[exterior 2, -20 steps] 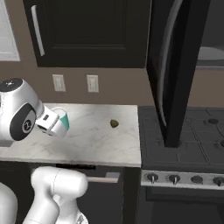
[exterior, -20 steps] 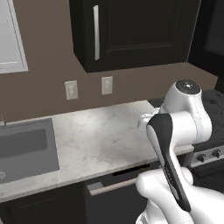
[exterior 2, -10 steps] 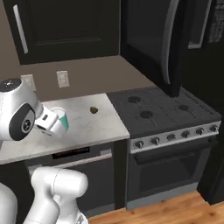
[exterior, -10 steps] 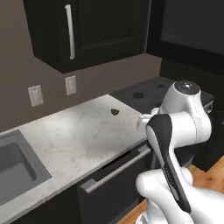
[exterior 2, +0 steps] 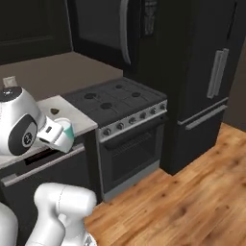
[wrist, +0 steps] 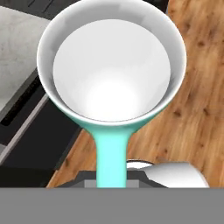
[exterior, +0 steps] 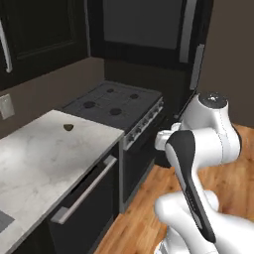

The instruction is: Pick the mug from the counter and place it inside the microwave. Then close the microwave.

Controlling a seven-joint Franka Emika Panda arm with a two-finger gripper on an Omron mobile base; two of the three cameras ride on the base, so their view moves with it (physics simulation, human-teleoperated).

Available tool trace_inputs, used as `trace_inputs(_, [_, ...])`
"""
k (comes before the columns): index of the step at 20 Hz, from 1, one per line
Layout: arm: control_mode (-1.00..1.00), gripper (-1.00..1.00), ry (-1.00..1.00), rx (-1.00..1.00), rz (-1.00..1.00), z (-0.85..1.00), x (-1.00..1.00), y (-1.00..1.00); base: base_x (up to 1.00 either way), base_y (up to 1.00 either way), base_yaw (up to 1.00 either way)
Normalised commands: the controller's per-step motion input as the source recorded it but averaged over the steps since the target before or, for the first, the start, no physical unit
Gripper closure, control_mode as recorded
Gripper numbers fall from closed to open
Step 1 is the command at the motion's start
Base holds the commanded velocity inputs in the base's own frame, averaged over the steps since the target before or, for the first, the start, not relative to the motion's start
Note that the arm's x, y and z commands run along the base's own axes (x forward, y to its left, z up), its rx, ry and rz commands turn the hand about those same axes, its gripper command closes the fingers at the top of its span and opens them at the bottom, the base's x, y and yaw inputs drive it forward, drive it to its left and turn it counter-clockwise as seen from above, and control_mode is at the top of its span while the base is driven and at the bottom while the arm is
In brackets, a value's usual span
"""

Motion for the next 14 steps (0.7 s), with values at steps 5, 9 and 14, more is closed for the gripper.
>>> trace_inputs(5, [1.0,1.0,0.0,0.0,0.0,0.0,0.0,0.0,-0.17,-0.72,-0.52])
trace_inputs(9, [1.0,1.0,0.0,0.0,0.0,0.0,0.0,0.0,0.0,-0.88,-0.48])
trace_inputs(14, [1.0,1.0,0.0,0.0,0.0,0.0,0.0,0.0,0.14,-0.9,-0.48])
